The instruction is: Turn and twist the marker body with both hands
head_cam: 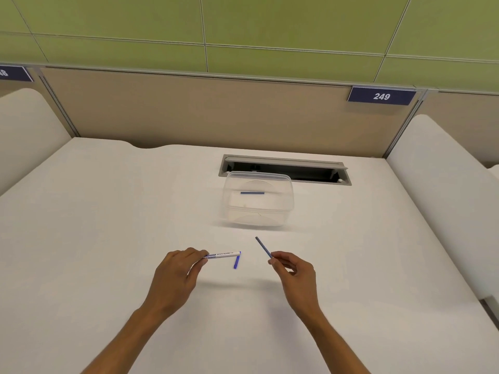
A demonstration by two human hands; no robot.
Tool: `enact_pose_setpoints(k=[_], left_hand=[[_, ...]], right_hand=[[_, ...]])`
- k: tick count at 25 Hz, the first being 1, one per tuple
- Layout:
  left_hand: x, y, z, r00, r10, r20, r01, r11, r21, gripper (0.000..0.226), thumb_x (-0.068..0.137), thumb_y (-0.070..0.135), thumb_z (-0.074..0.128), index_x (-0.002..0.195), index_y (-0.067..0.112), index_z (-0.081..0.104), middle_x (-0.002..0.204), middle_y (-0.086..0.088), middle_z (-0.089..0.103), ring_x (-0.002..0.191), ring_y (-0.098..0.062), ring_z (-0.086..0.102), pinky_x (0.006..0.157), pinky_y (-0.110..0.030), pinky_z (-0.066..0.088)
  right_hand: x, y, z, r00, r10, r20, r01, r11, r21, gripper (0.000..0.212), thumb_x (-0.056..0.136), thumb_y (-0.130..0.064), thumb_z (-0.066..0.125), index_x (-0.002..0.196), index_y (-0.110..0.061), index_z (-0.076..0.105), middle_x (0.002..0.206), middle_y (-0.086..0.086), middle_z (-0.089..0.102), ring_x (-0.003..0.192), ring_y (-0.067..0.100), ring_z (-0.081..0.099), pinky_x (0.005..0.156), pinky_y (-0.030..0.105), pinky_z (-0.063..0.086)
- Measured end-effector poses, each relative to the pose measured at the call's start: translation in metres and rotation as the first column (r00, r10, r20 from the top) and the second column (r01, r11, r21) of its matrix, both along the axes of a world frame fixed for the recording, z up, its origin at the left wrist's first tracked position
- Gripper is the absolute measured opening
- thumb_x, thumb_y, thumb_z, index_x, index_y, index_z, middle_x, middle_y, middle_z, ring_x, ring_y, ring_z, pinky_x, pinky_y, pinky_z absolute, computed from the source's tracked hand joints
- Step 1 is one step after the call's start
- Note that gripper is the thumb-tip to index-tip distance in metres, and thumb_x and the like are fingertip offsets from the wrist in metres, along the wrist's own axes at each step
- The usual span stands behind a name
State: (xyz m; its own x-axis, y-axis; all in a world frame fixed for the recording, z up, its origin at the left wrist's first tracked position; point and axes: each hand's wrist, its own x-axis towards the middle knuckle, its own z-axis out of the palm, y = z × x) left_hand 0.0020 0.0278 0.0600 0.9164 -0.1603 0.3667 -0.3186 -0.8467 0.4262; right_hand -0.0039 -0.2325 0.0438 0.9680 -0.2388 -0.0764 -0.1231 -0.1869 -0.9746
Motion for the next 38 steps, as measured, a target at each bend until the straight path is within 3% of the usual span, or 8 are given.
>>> enact_pose_setpoints(k=[4, 10, 17, 20, 24, 29, 34, 38], left_hand=[[0.0, -0.007, 0.002, 0.999, -0.034, 0.017, 0.034, 0.999, -0.02, 0.034, 0.093, 0.035, 0.039, 0.101, 0.019, 0.068, 0.086, 0.011, 0.068, 0.071, -0.02, 0.056, 0.074, -0.025, 0.039], [-0.001, -0.012, 0.007, 0.998, -0.063, 0.008, 0.063, 0.998, -0.029, 0.034, 0.094, 0.034, 0.04, 0.103, 0.018, 0.068, 0.087, 0.01, 0.067, 0.071, -0.019, 0.054, 0.074, -0.025, 0.039], [0.0, -0.013, 0.01, 0.994, -0.107, -0.005, 0.107, 0.994, -0.012, 0.033, 0.094, 0.033, 0.04, 0.103, 0.018, 0.068, 0.089, 0.01, 0.068, 0.073, -0.019, 0.055, 0.077, -0.025, 0.039], [-0.002, -0.016, 0.011, 0.991, -0.132, -0.027, 0.132, 0.991, -0.018, 0.038, 0.093, 0.039, 0.038, 0.102, 0.018, 0.069, 0.086, 0.011, 0.067, 0.072, -0.018, 0.056, 0.075, -0.025, 0.041], [-0.004, -0.017, 0.013, 0.99, -0.136, -0.048, 0.133, 0.99, -0.051, 0.03, 0.093, 0.037, 0.045, 0.1, 0.021, 0.069, 0.082, 0.012, 0.067, 0.068, -0.016, 0.056, 0.066, -0.02, 0.041], [-0.004, -0.019, 0.012, 0.985, -0.142, -0.103, 0.129, 0.984, -0.123, 0.012, 0.092, 0.026, 0.06, 0.101, 0.025, 0.067, 0.081, 0.015, 0.066, 0.069, -0.013, 0.055, 0.065, -0.028, 0.048], [-0.005, -0.022, 0.007, 0.978, -0.153, -0.144, 0.127, 0.977, -0.174, 0.019, 0.089, 0.035, 0.056, 0.103, 0.028, 0.067, 0.087, 0.017, 0.071, 0.077, -0.012, 0.06, 0.071, -0.03, 0.051], [-0.004, -0.022, 0.004, 0.97, -0.149, -0.19, 0.107, 0.971, -0.215, 0.015, 0.092, 0.033, 0.057, 0.103, 0.031, 0.066, 0.086, 0.018, 0.071, 0.08, -0.01, 0.06, 0.073, -0.032, 0.051]], right_hand=[[-0.01, 0.002, 0.008, 1.0, 0.004, 0.026, -0.004, 1.0, 0.021, 0.017, 0.089, -0.015, 0.07, 0.084, -0.031, 0.077, 0.088, -0.015, 0.077, 0.087, 0.004, 0.069, 0.063, 0.015, 0.046], [-0.018, 0.001, 0.014, 0.996, 0.009, 0.089, -0.007, 1.0, -0.025, 0.021, 0.09, -0.015, 0.069, 0.084, -0.034, 0.076, 0.092, -0.02, 0.076, 0.09, 0.002, 0.067, 0.065, 0.011, 0.045], [-0.015, -0.004, 0.021, 0.985, 0.099, 0.139, -0.089, 0.993, -0.081, 0.022, 0.093, -0.014, 0.066, 0.089, -0.034, 0.074, 0.096, -0.019, 0.074, 0.094, 0.006, 0.066, 0.065, 0.013, 0.044], [-0.01, -0.001, 0.026, 0.983, 0.145, 0.113, -0.143, 0.989, -0.03, 0.027, 0.097, -0.01, 0.058, 0.094, -0.031, 0.074, 0.096, -0.016, 0.074, 0.09, 0.005, 0.066, 0.07, 0.014, 0.046], [-0.006, 0.01, 0.028, 0.985, 0.129, 0.116, -0.135, 0.99, 0.044, 0.026, 0.1, -0.008, 0.053, 0.102, -0.026, 0.071, 0.094, -0.011, 0.077, 0.084, 0.007, 0.068, 0.073, 0.023, 0.049], [-0.004, 0.025, 0.03, 0.986, -0.053, 0.156, 0.024, 0.983, 0.18, 0.008, 0.097, -0.018, 0.061, 0.102, -0.024, 0.06, 0.088, -0.007, 0.08, 0.088, 0.013, 0.072, 0.081, 0.04, 0.054], [-0.002, 0.034, 0.03, 0.983, -0.102, 0.152, 0.066, 0.972, 0.227, 0.01, 0.091, -0.019, 0.07, 0.086, -0.027, 0.066, 0.082, -0.003, 0.08, 0.08, 0.024, 0.071, 0.072, 0.036, 0.051], [-0.001, 0.038, 0.028, 0.984, -0.105, 0.144, 0.072, 0.974, 0.215, 0.012, 0.087, -0.018, 0.075, 0.081, -0.029, 0.075, 0.084, -0.007, 0.078, 0.081, 0.01, 0.071, 0.071, 0.02, 0.053]])
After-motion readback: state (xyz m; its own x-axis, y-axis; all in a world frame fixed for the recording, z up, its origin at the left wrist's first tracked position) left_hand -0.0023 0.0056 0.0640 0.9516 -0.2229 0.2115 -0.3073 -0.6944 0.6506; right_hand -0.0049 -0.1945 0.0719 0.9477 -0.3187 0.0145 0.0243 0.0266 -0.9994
